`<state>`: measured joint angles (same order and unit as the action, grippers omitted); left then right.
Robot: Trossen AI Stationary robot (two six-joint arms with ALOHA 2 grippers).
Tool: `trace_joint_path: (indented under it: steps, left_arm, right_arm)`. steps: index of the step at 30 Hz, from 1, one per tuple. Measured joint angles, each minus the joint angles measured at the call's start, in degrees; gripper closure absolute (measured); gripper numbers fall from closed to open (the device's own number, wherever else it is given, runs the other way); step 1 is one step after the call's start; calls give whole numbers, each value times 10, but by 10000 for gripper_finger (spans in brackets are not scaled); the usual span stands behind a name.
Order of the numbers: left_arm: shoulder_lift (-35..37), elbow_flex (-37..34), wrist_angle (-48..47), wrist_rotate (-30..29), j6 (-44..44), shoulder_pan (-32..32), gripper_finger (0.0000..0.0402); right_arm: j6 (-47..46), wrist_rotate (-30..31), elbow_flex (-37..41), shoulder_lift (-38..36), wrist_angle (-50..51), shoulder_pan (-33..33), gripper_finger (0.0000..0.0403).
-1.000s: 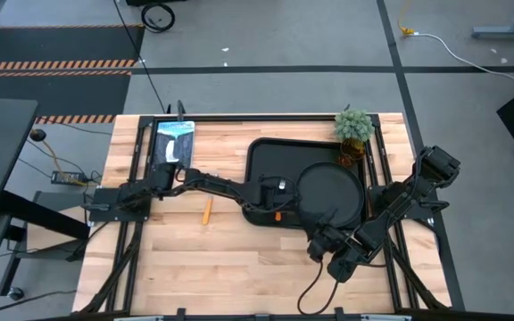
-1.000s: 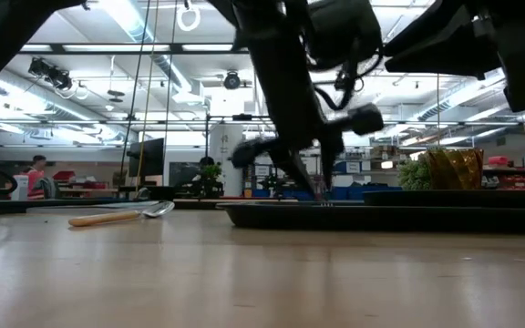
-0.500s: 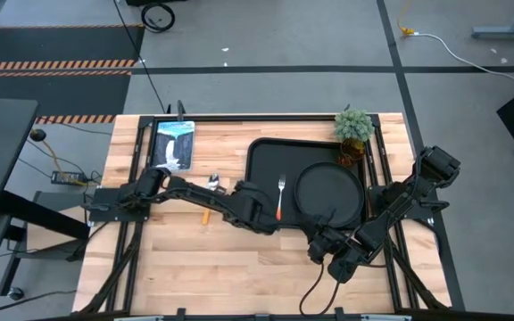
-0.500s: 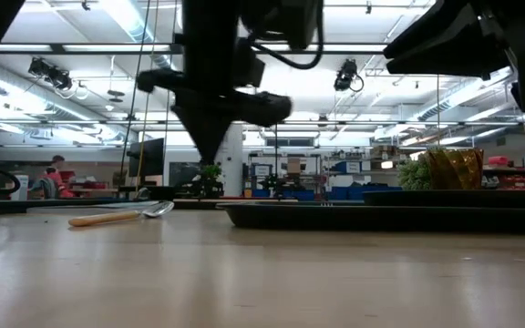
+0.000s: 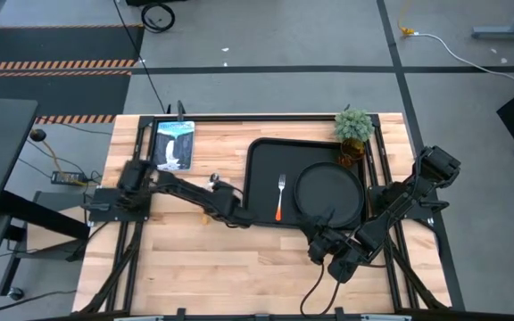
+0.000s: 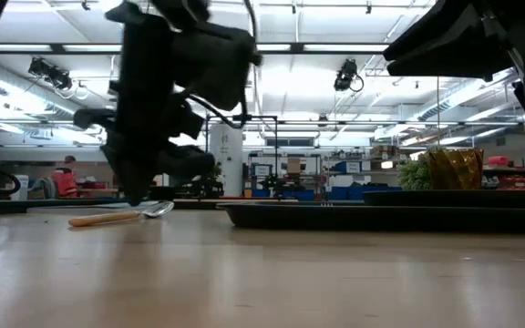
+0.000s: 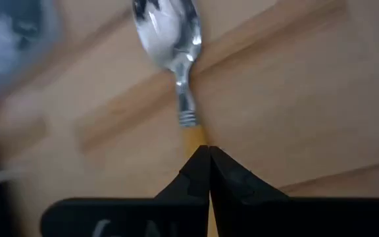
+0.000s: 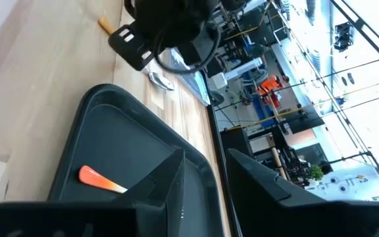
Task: Pick and place plate/cup/fork/spoon on tray
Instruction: Put the yellow spoon to the left of the orange fork on the black tray
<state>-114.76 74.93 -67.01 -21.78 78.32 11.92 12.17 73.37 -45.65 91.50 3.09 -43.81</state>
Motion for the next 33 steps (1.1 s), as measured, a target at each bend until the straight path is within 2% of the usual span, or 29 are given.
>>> trace_joint_path:
  steps: [4,9,14,18,21,25,28,33]
  left_arm:
    - [49,-52,58,0,38,3,397]
    - [86,-70,61,-29,94,11,386]
    - [89,-70,71,-24,94,5,330]
    - [82,-70,74,-19,62,-12,278]
    - [83,-70,62,-6,33,-35,259]
    - [83,-71,71,28,-20,-69,262]
    - [83,-92,114,55,-58,-90,270]
    - [87,-134,150,89,-59,-106,282]
  right_arm:
    - [0,-1,0,0,0,0,284]
    - [0,-1,0,0,-5,0,284]
    - [-1,-19,0,0,-8,0,284]
    - [-2,-30,0,0,-13,0,284]
    - [-4,-30,0,0,-13,0,284]
    - [-4,-32,0,0,-14,0,284]
    - [-4,-32,0,0,-14,0,284]
    - [-5,-33,0,0,-14,0,284]
